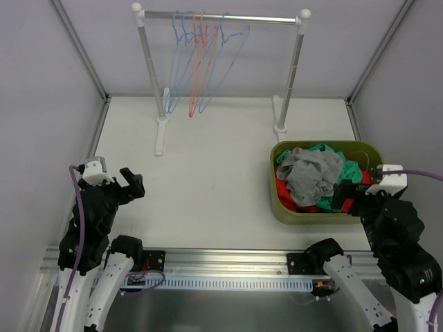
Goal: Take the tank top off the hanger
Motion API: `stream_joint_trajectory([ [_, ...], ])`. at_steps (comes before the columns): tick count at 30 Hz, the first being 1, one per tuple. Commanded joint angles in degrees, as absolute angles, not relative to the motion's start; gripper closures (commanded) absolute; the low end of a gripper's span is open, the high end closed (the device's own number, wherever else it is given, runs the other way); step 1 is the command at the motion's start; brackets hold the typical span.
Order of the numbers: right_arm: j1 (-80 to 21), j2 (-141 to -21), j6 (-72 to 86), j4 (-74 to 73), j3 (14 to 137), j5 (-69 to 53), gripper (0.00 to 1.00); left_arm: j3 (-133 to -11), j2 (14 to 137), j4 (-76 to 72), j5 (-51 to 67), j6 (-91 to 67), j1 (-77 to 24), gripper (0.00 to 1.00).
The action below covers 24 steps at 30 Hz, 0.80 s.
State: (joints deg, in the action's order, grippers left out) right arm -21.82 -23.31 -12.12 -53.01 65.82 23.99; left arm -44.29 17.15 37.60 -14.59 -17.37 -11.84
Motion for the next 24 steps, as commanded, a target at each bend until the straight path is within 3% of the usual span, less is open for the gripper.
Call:
stream_joint_trajectory([
  [1,-22.15,-18.91,-12.75,-56.95,63.12,26.1,0.01,-43.33,15.82,37.27,-13.1,-17.23,-10.63,0.01],
  [24,-22.06,-18.28,-10.9,-53.53,58.62,27.16,0.0,-41.13,12.04,37.27,-10.72,-16.43,-10.63,0.01],
])
